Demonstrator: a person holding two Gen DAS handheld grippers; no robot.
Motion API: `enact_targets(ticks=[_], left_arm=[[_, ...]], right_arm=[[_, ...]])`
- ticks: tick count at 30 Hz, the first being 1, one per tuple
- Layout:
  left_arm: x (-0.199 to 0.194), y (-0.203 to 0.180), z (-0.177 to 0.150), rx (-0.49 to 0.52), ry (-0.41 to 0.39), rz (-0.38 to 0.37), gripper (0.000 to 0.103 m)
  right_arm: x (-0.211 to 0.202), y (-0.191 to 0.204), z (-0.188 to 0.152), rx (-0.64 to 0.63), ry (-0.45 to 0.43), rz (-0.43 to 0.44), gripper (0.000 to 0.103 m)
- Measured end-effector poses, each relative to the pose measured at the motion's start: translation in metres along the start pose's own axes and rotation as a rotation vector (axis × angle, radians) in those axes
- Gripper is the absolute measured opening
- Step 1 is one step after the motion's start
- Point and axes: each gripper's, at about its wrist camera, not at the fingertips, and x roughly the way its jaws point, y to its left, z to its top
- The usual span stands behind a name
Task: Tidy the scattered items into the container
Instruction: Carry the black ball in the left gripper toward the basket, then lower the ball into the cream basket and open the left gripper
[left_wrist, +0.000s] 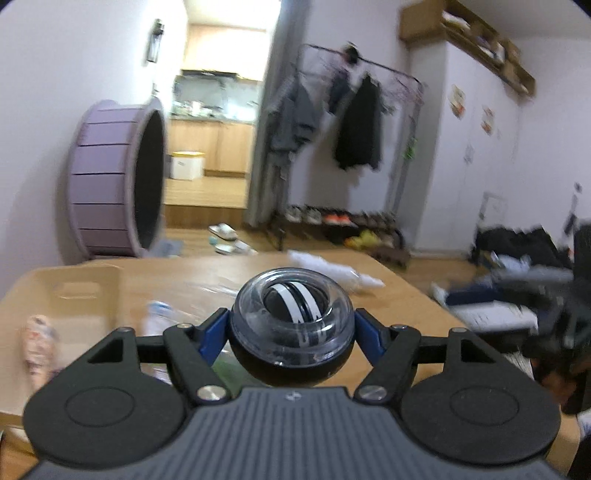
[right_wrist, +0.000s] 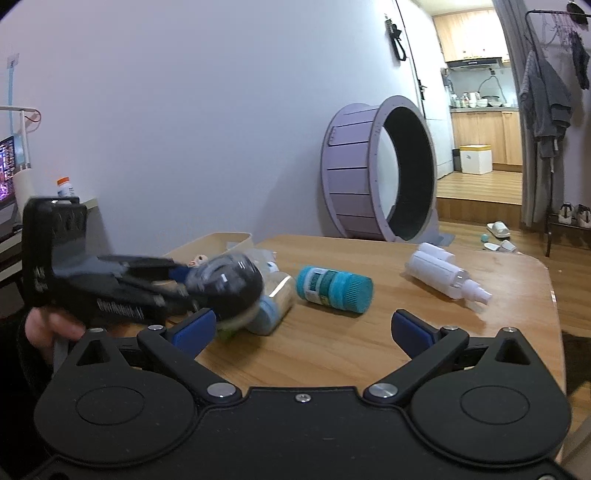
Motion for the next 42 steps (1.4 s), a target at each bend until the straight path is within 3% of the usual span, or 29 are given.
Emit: enact_targets(ticks=[6, 10, 24, 27, 32, 36, 42], left_arm=[[-0.025, 0.048, 0.014, -0.073, -0.053, 0.129, 0.071], [-0.032, 0.072, 0.014, -0.086, -0.047, 0.215, 0.071], [0.004, 0.100, -0.007, -0.099, 0.192, 0.327, 0.071], [-0.013, 0.087, -0.005, -0.014, 0.072, 0.361, 0.075], [-0.033, 0.089, 0.003, -0.101, 0.045, 0.289, 0.076], [-0.041, 0.077, 0.001, -0.092, 0.037, 0.210, 0.076], [-0.052, 0.052, -0.003, -0.088, 0.017, 0.019, 0.076]], right_arm=[[0.016, 0.013, 0.005, -0.009, 0.008, 0.034, 0.102], [0.027, 0.021, 0.007, -0.013, 0.015, 0.050, 0.102], [0.047, 0.033, 0.006, -0.016, 0.049, 0.046, 0.102], [0.047, 0.031, 0.005, -0.017, 0.052, 0.037, 0.102], [0.045, 0.031, 0.006, -0.017, 0.046, 0.033, 0.102], [0.052, 0.023, 0.008, -0.020, 0.059, 0.003, 0.102], [0.064, 0.011, 0.010, -0.023, 0.080, -0.045, 0.102]])
